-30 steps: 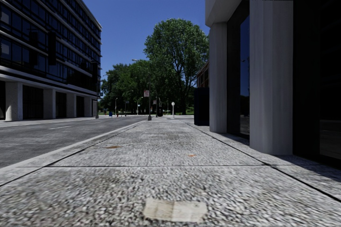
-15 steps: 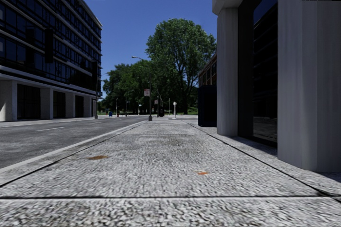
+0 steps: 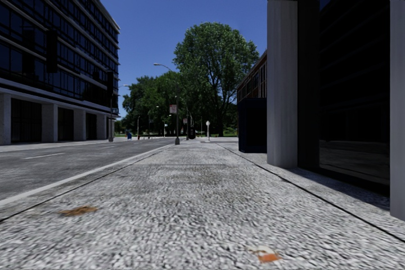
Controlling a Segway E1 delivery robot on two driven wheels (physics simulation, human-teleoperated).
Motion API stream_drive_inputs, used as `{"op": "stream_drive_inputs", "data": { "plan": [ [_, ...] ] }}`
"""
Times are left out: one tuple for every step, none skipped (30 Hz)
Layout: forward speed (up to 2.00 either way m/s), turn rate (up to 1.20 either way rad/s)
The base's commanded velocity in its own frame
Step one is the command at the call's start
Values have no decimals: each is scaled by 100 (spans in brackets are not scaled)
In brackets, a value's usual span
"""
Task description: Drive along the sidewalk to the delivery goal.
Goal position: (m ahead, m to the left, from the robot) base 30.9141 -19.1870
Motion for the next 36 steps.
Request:
{"op": "stream_drive_inputs", "data": {
  "plan": [
    [200,0],
    [200,0],
    [200,0],
    [200,0],
    [200,0],
    [200,0],
    [200,0],
    [200,0],
    [200,0],
    [200,0],
    [200,0],
    [200,0],
    [200,0],
    [200,0],
    [200,0],
    [200,0],
    [200,0],
    [200,0],
    [200,0],
    [200,0],
    [200,0],
    [200,0],
    [200,0],
    [200,0],
    [200,0],
    [200,0],
    [200,0],
    [200,0],
    [200,0],
    [200,0],
    [200,0],
    [200,0],
    [200,0],
    [200,0],
    [200,0],
    [200,0]
  ]
}}
